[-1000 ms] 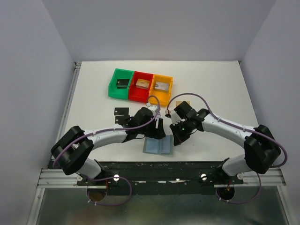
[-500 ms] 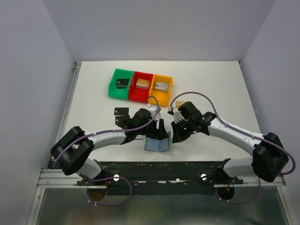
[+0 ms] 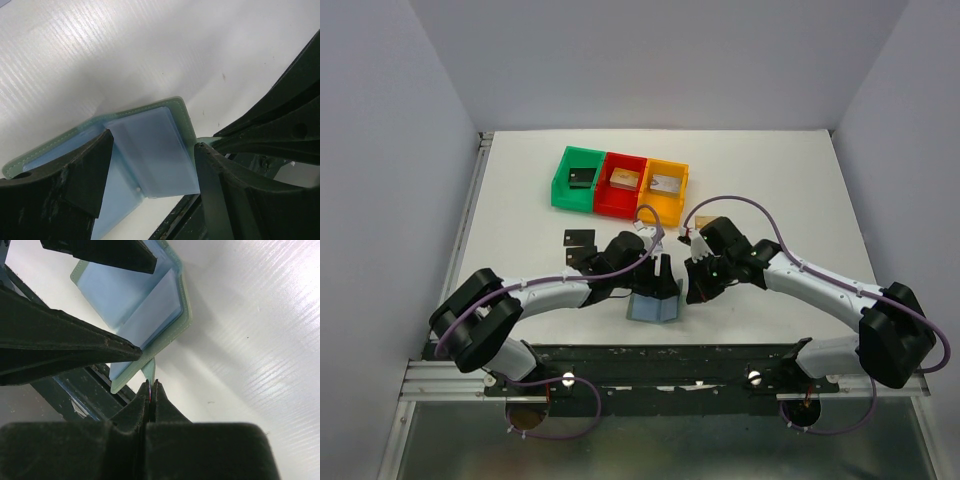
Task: Take the credit cards out of the card holder
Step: Remove the credit card from the card holder.
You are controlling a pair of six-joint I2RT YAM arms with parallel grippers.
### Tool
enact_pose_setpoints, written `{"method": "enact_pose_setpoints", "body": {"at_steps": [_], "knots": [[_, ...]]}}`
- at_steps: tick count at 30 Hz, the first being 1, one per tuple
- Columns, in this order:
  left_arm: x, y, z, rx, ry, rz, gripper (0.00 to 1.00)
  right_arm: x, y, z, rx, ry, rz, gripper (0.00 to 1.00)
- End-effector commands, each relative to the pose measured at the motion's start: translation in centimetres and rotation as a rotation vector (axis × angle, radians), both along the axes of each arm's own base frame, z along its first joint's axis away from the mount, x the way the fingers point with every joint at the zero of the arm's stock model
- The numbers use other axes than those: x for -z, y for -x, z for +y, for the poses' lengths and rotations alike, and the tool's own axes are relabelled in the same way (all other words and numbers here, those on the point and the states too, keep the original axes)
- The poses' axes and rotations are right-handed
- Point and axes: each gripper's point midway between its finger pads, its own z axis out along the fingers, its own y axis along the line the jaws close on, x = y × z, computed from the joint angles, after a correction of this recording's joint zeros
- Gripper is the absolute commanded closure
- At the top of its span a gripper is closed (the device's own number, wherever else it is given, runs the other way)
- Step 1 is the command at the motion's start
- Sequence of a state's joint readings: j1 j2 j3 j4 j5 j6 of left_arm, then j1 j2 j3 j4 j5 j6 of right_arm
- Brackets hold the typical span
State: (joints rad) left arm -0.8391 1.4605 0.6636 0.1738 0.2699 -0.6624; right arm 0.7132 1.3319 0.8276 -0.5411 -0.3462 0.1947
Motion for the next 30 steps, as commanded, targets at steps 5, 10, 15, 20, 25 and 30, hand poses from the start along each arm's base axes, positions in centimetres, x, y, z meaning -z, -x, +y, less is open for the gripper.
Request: {"method": "enact_pose_setpoints", "body": {"at_steps": [5, 10, 15, 20, 25, 30], "knots": [[0.5, -0.2, -0.4, 0.013, -0.061, -0.01, 0.22, -0.7, -0.2, 0.5, 0.0, -0.036, -0.005, 1.0], [1.0, -0.3, -0.3, 0.01, -0.092, -0.01, 0.23, -0.5, -0.1, 0.4, -0.004, -0.032, -0.003, 1.0], [1.6, -0.4, 0.3, -0.01, -0.126, -0.007, 0.25, -0.6, -0.1, 0.4, -0.005, -0.033, -0.005, 1.0], [1.7, -0.6, 0.5, -0.022, -0.146, -0.015, 0.25, -0.6, -0.1, 0.4, -0.011, -0.029, -0.003, 1.0], [1.6, -1.2, 1.6, -0.073, -0.188, -0.046, 0.25, -0.5, -0.1, 0.3, -0.011, -0.025, -0.007, 1.0], [1.6, -1.5, 2.6, -0.113, -0.222, -0.057, 0.25, -0.4, -0.1, 0.2, -0.013, -0.02, -0.007, 1.0]]}}
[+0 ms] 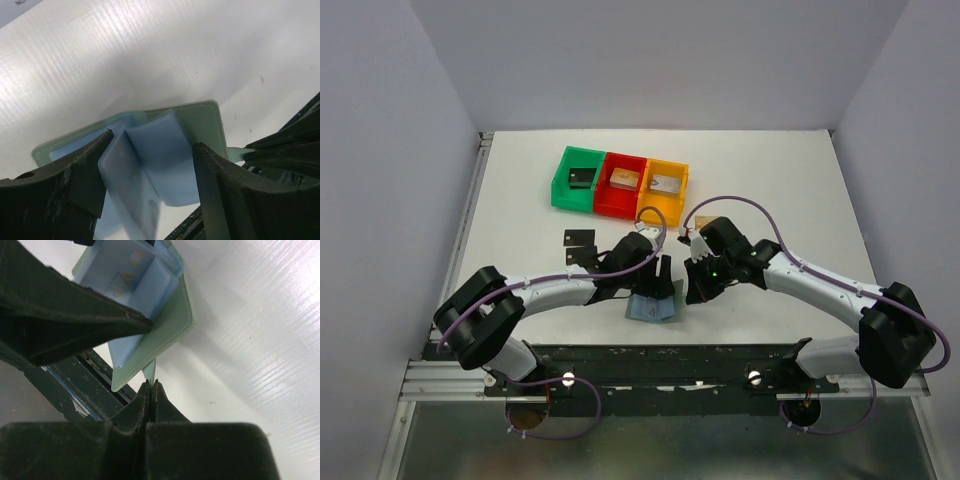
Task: Take the credit cards out of the card holder
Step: Remove the credit card from the card holder.
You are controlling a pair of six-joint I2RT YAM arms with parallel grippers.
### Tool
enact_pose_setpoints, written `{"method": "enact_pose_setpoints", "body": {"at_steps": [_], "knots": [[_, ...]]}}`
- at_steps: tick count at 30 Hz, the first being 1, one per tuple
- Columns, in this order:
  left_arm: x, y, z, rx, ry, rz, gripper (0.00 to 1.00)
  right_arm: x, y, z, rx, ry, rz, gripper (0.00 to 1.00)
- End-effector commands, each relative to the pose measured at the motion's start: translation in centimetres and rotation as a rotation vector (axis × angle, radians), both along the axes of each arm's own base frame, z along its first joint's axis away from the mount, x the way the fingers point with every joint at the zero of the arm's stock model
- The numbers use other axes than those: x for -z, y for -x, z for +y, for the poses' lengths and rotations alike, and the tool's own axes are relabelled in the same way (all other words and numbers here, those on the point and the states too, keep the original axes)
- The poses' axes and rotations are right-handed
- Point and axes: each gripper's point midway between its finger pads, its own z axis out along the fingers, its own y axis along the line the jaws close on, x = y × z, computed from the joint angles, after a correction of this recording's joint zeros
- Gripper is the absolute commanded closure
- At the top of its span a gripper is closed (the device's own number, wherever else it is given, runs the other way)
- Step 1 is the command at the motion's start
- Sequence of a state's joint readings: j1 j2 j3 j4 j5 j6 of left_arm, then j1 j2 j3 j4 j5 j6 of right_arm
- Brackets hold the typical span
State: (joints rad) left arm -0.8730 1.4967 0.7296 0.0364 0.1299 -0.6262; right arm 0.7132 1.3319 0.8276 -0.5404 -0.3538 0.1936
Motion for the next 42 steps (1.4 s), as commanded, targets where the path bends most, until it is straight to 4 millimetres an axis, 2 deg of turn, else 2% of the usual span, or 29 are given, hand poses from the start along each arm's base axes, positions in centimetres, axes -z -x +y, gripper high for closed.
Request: {"method": "enact_pose_setpoints", "body": {"at_steps": [1, 13, 19, 32, 36, 42], "knots": [[0.0, -0.7, 1.9, -0.064, -0.077, -0.04, 0.25, -0.3, -0.2, 0.1, -0.009, -0.014, -0.009, 1.0], [-0.1, -0.8, 2.2, -0.073, -0.085, -0.052, 0.25, 0.0, -0.3, -0.2, 0.001, -0.006, -0.013, 1.0], [0.3, -0.5, 2.0, -0.05, -0.095, -0.042, 0.27, 1.0, -0.3, -0.5, 0.054, -0.008, 0.011, 1.0], [0.3, 0.2, -0.2, 0.02, -0.093, -0.035, 0.27, 2.6, -0.2, -1.3, 0.199, -0.018, 0.048, 1.0], [0.3, 0.3, -0.6, 0.034, -0.098, -0.035, 0.27, 2.5, -0.5, -1.8, 0.248, -0.01, 0.029, 0.95], [0.6, 0.4, -1.0, 0.046, -0.111, -0.031, 0.27, 2.3, -0.6, -2.4, 0.292, -0.005, 0.015, 0.76]]}}
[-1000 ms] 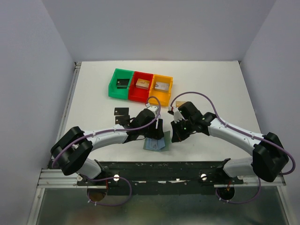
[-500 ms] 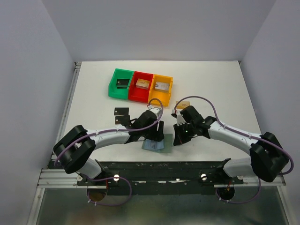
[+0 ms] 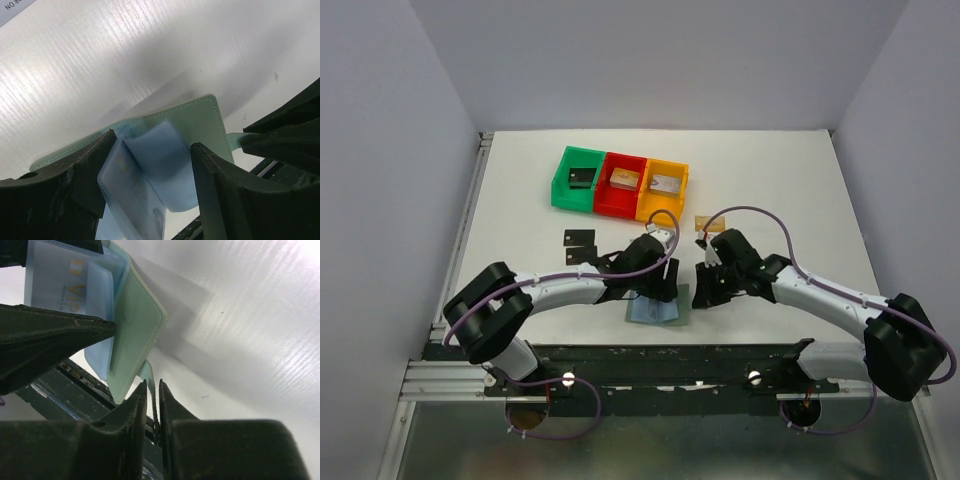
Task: Take the credit cards out of the card holder
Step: Remove the credit card from the card holder.
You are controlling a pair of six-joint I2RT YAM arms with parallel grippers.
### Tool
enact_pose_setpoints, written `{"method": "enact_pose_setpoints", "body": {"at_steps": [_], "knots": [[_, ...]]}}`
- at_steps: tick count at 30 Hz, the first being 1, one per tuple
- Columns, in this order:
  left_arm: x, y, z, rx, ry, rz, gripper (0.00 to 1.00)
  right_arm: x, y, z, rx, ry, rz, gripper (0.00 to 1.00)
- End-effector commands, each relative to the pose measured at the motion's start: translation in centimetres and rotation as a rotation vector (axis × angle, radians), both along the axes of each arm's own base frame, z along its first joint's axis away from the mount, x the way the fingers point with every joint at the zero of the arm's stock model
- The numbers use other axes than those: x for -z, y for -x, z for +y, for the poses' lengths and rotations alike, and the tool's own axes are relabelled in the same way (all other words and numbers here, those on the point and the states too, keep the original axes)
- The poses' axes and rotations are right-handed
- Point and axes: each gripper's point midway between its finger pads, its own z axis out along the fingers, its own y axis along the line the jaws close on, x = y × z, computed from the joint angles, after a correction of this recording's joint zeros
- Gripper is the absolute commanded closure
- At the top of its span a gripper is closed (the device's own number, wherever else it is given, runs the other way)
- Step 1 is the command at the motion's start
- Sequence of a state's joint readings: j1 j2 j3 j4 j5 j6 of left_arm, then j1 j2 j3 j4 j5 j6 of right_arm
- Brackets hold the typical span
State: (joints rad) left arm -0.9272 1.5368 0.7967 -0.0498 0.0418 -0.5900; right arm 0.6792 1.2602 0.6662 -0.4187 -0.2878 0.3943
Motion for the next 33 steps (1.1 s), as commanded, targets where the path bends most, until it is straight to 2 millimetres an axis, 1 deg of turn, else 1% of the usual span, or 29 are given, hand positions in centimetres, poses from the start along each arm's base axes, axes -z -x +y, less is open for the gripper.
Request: {"method": "enact_pose_setpoints", "body": {"at_steps": [1, 4, 7, 11, 13, 16, 19, 23, 27, 30, 33], "knots": [[0.1, 0.2, -0.6, 0.031, -0.014, 0.003, 0.27, -0.2, -0.8, -0.7, 0.065, 0.012, -0.035, 0.72], [0.4, 0.4, -0.5, 0.031, -0.021, 0.009, 0.27, -0.4, -0.9, -0.9, 0.079, 0.019, -0.047, 0.61], [0.6, 0.4, -0.5, 0.031, -0.023, 0.014, 0.27, -1.1, -1.1, -1.0, 0.09, 0.008, -0.065, 0.56], [0.5, 0.3, -0.7, 0.029, -0.02, 0.013, 0.27, -2.9, -1.3, -0.1, 0.081, -0.071, -0.108, 0.54], [0.4, 0.2, -0.8, 0.027, -0.019, 0.012, 0.27, -3.9, -1.1, 0.7, 0.066, -0.137, -0.121, 0.53], [0.2, 0.1, -1.0, 0.029, -0.016, 0.009, 0.27, -5.0, -0.6, 2.1, 0.032, -0.233, -0.115, 0.52], [0.2, 0.0, -1.3, 0.03, -0.013, 0.01, 0.27, -5.7, 0.0, 3.0, -0.015, -0.303, -0.113, 0.53], [0.4, 0.0, -1.6, 0.031, -0.016, 0.019, 0.27, -5.1, 1.1, 3.7, -0.064, -0.345, -0.079, 0.57], [0.6, -0.1, -1.8, 0.028, -0.015, 0.027, 0.27, -3.9, 1.6, 4.1, -0.05, -0.371, -0.04, 0.6], [0.5, -0.1, -1.8, 0.023, -0.01, 0.026, 0.27, -2.9, 1.6, 4.4, -0.023, -0.38, -0.013, 0.61], [0.6, -0.1, -1.8, 0.023, -0.013, 0.029, 0.27, -2.6, 1.1, 4.8, 0.003, -0.395, -0.014, 0.62]]}}
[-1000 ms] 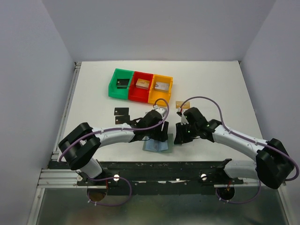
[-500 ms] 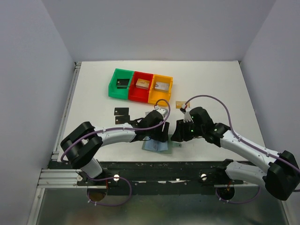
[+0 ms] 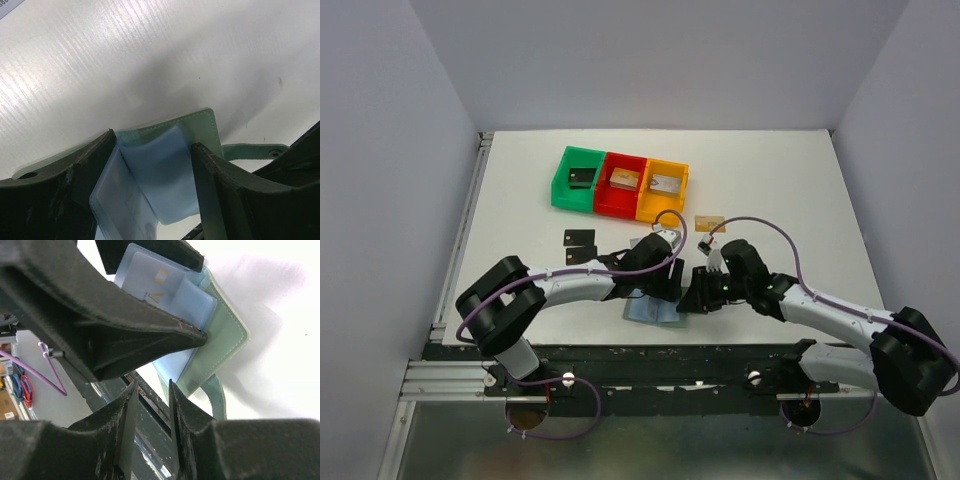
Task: Take the credit cards out of the card holder
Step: Remove the credit card from the card holder.
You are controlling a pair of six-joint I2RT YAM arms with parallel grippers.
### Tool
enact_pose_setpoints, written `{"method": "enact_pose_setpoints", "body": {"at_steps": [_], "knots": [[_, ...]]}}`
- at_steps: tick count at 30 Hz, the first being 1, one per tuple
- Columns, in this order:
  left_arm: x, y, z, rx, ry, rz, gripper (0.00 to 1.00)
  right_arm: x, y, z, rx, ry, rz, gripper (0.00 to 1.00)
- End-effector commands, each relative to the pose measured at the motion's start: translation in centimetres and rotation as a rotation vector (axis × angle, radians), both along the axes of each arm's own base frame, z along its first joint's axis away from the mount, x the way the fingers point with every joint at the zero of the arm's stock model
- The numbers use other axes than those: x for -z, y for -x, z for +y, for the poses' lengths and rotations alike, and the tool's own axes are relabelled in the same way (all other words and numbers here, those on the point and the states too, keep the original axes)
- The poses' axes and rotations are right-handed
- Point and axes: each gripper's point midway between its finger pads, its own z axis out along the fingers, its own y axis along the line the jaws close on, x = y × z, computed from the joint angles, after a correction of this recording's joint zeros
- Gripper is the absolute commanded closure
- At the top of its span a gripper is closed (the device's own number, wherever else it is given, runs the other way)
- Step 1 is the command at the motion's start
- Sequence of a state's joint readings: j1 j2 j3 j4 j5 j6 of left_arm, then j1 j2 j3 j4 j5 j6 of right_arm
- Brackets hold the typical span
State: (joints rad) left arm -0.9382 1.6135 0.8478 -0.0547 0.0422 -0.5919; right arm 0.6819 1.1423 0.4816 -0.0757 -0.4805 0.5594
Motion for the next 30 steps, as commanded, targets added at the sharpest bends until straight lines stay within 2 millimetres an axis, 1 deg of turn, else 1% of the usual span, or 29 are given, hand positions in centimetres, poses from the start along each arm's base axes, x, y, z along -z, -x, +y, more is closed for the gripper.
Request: {"method": "enact_pose_setpoints", "body": {"at_steps": [1, 3, 5, 8, 10, 16, 20, 23, 27, 30], "knots": [[-0.4, 0.2, -0.7, 0.013, 0.01, 0.01, 0.27, -0.1, -0.6, 1.3, 0.029, -0.062, 0.007, 0.63], [-0.5, 0.1, -0.7, 0.012, 0.013, 0.009, 0.27, 0.1, -0.8, 1.5, 0.046, -0.067, 0.008, 0.65], [-0.4, 0.2, -0.7, 0.013, 0.01, 0.01, 0.27, -0.2, -1.1, 1.7, 0.065, -0.094, -0.005, 0.67], [-0.4, 0.2, -0.7, 0.013, 0.01, 0.01, 0.27, -0.5, -1.1, 2.1, 0.067, -0.122, -0.011, 0.68], [-0.4, 0.2, -0.8, 0.016, 0.011, 0.011, 0.26, -0.3, -0.9, 2.5, 0.055, -0.117, -0.008, 0.69], [-0.7, 0.1, -1.0, 0.02, 0.017, 0.006, 0.26, 2.5, -0.6, 2.7, 0.047, -0.047, 0.058, 0.69], [-1.1, 0.0, -0.8, 0.017, 0.018, -0.004, 0.25, 4.5, -0.6, 2.1, 0.087, 0.001, 0.101, 0.71], [-1.5, 0.0, -0.5, 0.011, 0.016, -0.016, 0.25, 5.0, -0.7, 1.7, 0.118, 0.022, 0.105, 0.71], [-1.8, 0.0, 0.2, -0.001, 0.007, -0.03, 0.25, 5.1, -0.9, 1.2, 0.136, 0.053, 0.097, 0.71], [-1.5, 0.2, 0.8, -0.007, -0.013, -0.029, 0.25, 5.1, -1.1, 1.1, 0.14, 0.066, 0.098, 0.71]]}}
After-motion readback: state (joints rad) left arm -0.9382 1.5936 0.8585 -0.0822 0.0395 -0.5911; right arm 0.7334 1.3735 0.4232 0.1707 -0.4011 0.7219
